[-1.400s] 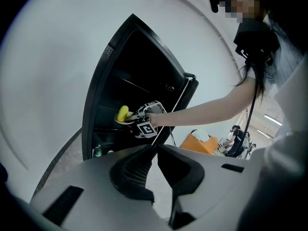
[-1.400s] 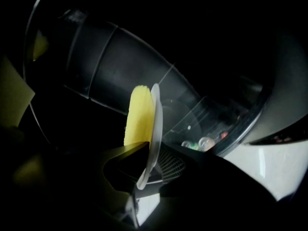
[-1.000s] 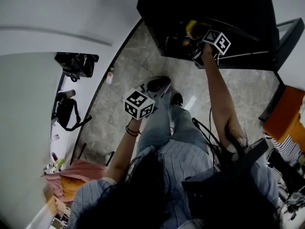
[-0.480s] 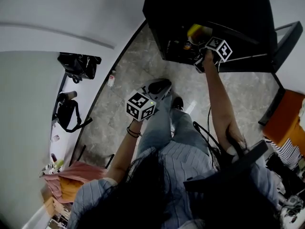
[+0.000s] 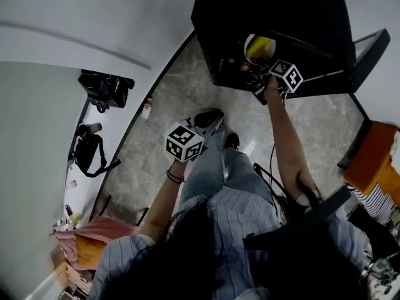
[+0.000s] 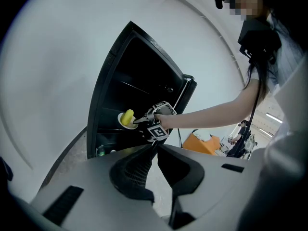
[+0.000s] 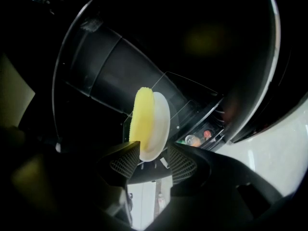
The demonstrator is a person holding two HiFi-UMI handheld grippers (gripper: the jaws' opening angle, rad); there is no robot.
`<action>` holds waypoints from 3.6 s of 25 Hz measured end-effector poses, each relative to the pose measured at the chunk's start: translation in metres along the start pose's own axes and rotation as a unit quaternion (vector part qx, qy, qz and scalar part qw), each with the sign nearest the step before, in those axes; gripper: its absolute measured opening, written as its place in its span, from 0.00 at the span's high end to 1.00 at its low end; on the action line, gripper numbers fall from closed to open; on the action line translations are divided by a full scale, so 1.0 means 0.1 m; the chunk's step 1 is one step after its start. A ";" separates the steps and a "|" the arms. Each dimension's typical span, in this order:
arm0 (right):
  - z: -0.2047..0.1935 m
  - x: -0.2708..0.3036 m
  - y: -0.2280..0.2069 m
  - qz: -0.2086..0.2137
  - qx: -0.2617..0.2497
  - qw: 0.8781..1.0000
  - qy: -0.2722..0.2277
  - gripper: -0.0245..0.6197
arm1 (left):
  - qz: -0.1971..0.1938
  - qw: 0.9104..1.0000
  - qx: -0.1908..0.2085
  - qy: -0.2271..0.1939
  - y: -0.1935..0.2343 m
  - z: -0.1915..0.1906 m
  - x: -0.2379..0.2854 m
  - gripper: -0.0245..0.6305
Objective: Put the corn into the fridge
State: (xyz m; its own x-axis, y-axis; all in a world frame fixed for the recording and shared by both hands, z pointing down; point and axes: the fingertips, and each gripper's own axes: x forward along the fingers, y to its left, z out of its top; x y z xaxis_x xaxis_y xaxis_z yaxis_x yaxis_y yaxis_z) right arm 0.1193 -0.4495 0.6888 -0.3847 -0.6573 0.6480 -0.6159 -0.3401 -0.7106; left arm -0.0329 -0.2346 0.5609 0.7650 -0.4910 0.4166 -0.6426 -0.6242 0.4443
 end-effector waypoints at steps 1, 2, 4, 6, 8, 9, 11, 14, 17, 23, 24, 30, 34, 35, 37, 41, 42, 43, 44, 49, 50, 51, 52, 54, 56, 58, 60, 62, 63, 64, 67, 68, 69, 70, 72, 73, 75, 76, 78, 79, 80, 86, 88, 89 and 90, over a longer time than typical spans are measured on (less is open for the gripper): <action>-0.01 -0.03 0.02 0.004 -0.001 1.000 0.001 0.70 | 0.000 1.000 0.000 0.000 -0.01 -0.01 -0.01 0.90; -0.02 -0.06 0.05 0.010 -0.001 1.000 0.001 0.70 | 0.001 1.000 0.000 0.000 -0.02 -0.02 -0.02 0.90; -0.05 -0.14 0.14 0.025 -0.005 1.000 0.001 0.70 | 0.004 1.000 -0.001 -0.001 -0.04 -0.03 -0.05 0.90; -0.07 -0.24 0.27 0.045 -0.020 0.999 0.003 0.70 | 0.007 1.000 -0.004 -0.004 -0.06 -0.02 -0.10 0.90; -0.12 -0.35 0.41 0.066 -0.037 0.997 0.009 0.70 | 0.011 1.000 -0.008 -0.011 -0.08 -0.01 -0.15 0.90; -0.16 -0.41 0.48 0.077 -0.045 0.996 0.012 0.70 | 0.013 1.000 -0.010 -0.014 -0.09 0.00 -0.18 0.90; -0.23 -0.53 0.59 0.097 -0.062 0.993 0.018 0.70 | 0.018 1.000 -0.013 -0.018 -0.10 -0.01 -0.22 0.90; -0.32 -0.72 0.74 0.124 -0.083 0.989 0.021 0.70 | 0.025 0.999 -0.014 -0.022 -0.12 0.00 -0.26 0.90; -0.37 -0.95 0.87 0.152 -0.095 0.984 0.016 0.70 | 0.029 0.999 -0.013 -0.026 -0.16 0.01 -0.31 0.90; -0.52 -1.50 1.03 0.207 -0.089 0.974 0.019 0.73 | 0.038 0.998 -0.009 -0.040 -0.30 0.06 -0.40 0.90; -0.55 -1.60 1.04 0.213 -0.091 0.973 0.020 0.74 | 0.039 0.998 -0.008 -0.042 -0.33 0.07 -0.41 0.90; -0.84 -2.04 1.07 0.235 -0.173 0.956 0.023 0.74 | 0.040 0.998 -0.007 -0.046 -0.57 0.03 -0.43 0.90; -1.07 -2.25 1.03 0.238 -0.237 0.941 0.029 0.74 | 0.031 0.999 -0.013 -0.042 -0.81 -0.09 -0.39 0.90; -1.13 -2.29 1.02 0.238 -0.250 0.938 0.030 0.74 | 0.030 0.999 -0.014 -0.040 -0.87 -0.13 -0.38 0.90; -1.23 -2.37 0.99 0.238 -0.270 0.932 0.034 0.74 | 0.028 0.999 -0.016 -0.036 -0.97 -0.20 -0.36 0.90; -1.44 -2.54 0.98 0.245 -0.301 0.921 0.042 0.74 | 0.030 0.999 -0.019 -0.027 -1.08 -0.31 -0.37 0.90; -1.49 -2.57 0.99 0.249 -0.305 0.918 0.046 0.74 | 0.031 0.999 -0.018 -0.025 -1.09 -0.32 -0.38 0.90; -1.55 -2.60 1.01 0.253 -0.307 0.916 0.051 0.74 | 0.033 0.999 -0.017 -0.024 -1.10 -0.32 -0.39 0.90; -1.59 -2.62 1.02 0.256 -0.310 0.914 0.056 0.74 | 0.035 0.999 -0.017 -0.025 -1.10 -0.31 -0.40 0.90; -1.77 -2.67 1.06 0.260 -0.332 0.904 0.077 0.75 | 0.042 0.998 -0.013 -0.040 -1.06 -0.18 -0.46 0.90; -1.79 -2.68 1.09 0.260 -0.337 0.902 0.079 0.75 | 0.044 0.998 -0.013 -0.044 -1.05 -0.15 -0.48 0.90; -1.81 -2.68 1.12 0.260 -0.341 0.900 0.080 0.75 | 0.046 0.998 -0.013 -0.048 -1.03 -0.12 -0.50 0.90; -1.82 -2.68 1.15 0.261 -0.344 0.898 0.081 0.75 | 0.047 0.997 -0.014 -0.052 -1.01 -0.09 -0.52 0.90; -1.87 -2.69 1.22 0.263 -0.347 0.896 0.082 0.75 | 0.049 0.997 -0.016 -0.058 -0.98 -0.07 -0.57 0.90; -1.96 -2.70 1.28 0.265 -0.348 0.895 0.083 0.75 | 0.047 0.997 -0.016 -0.061 -0.98 -0.09 -0.65 0.90; -2.07 -2.72 1.32 0.267 -0.346 0.895 0.084 0.75 | 0.046 0.997 -0.017 -0.062 -0.98 -0.14 -0.76 0.90; -2.21 -2.73 1.38 0.268 -0.346 0.895 0.084 0.75 | 0.046 0.997 -0.019 -0.063 -0.96 -0.20 -0.90 0.90; -2.37 -2.75 1.42 0.266 -0.345 0.896 0.083 0.75 | 0.048 0.996 -0.021 -0.068 -0.94 -0.24 -1.07 0.90; -2.46 -2.76 1.44 0.265 -0.343 0.897 0.082 0.75 | 0.048 0.996 -0.022 -0.072 -0.94 -0.27 -1.16 0.90; -2.56 -2.77 1.47 0.265 -0.339 0.899 0.081 0.75 | 0.047 0.996 -0.021 -0.076 -0.93 -0.29 -1.25 0.90; -2.84 -2.86 1.56 0.268 -0.333 0.901 0.078 0.75 | 0.045 0.996 -0.017 -0.080 -0.90 -0.40 -1.54 0.90; -2.93 -2.90 1.58 0.269 -0.333 0.901 0.076 0.75 | 0.044 0.996 -0.016 -0.079 -0.89 -0.45 -1.62 0.90; -3.01 -2.95 1.59 0.269 -0.332 0.901 0.074 0.75 | 0.043 0.996 -0.014 -0.077 -0.88 -0.50 -1.69 0.90; -3.09 -2.99 1.59 0.269 -0.330 0.902 0.071 0.75 | 0.042 0.996 -0.012 -0.076 -0.89 -0.55 -1.76 0.90; -3.23 -3.09 1.58 0.266 -0.324 0.905 0.064 0.75 | 0.037 0.996 -0.007 -0.077 -0.91 -0.61 -1.89 0.90; -3.30 -3.14 1.57 0.265 -0.320 0.908 0.060 0.75 | 0.034 0.996 -0.004 -0.078 -0.93 -0.64 -1.96 0.90; -3.43 -3.25 1.54 0.261 -0.312 0.912 0.053 0.75 | 0.024 0.997 0.001 -0.077 -0.98 -0.70 -2.05 0.90; -3.49 -3.31 1.52 0.259 -0.309 0.914 0.049 0.75 | 0.017 0.997 0.004 -0.075 -1.01 -0.74 -2.09 0.90; -3.58 -3.41 1.47 0.256 -0.307 0.916 0.043 0.75 | 0.004 0.998 0.015 -0.067 -1.08 -0.80 -2.14 0.90; -3.61 -3.46 1.44 0.254 -0.307 0.916 0.039 0.75 | -0.002 0.998 0.020 -0.064 -1.13 -0.84 -2.16 0.90; -3.63 -3.52 1.42 0.252 -0.307 0.917 0.034 0.75 | -0.007 0.998 0.026 -0.061 -1.17 -0.87 -2.17 0.90; -3.75 -3.88 1.17 0.244 -0.289 0.926 -0.006 0.75 | -0.041 0.997 0.046 -0.045 -1.50 -1.12 -2.21 0.90; -3.82 -3.99 1.06 0.243 -0.283 0.928 -0.014 0.77 | -0.049 0.997 0.053 -0.039 -1.63 -1.23 -2.22 0.90; -3.85 -4.04 1.01 0.242 -0.280 0.929 -0.017 0.78 | -0.052 0.996 0.055 -0.037 -1.69 -1.28 -2.23 0.90; -3.89 -4.09 0.96 0.241 -0.276 0.930 -0.021 0.79 | -0.056 0.996 0.056 -0.036 -1.76 -1.33 -2.26 0.90</action>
State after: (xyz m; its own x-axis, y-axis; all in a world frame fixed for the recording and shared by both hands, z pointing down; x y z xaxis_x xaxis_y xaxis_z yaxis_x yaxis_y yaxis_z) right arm -0.0502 0.0485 0.4616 -0.6875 -0.6734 0.2717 -0.6427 0.3901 -0.6593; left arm -0.0986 0.0666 0.4939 0.8354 -0.4546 0.3091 -0.5474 -0.7394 0.3920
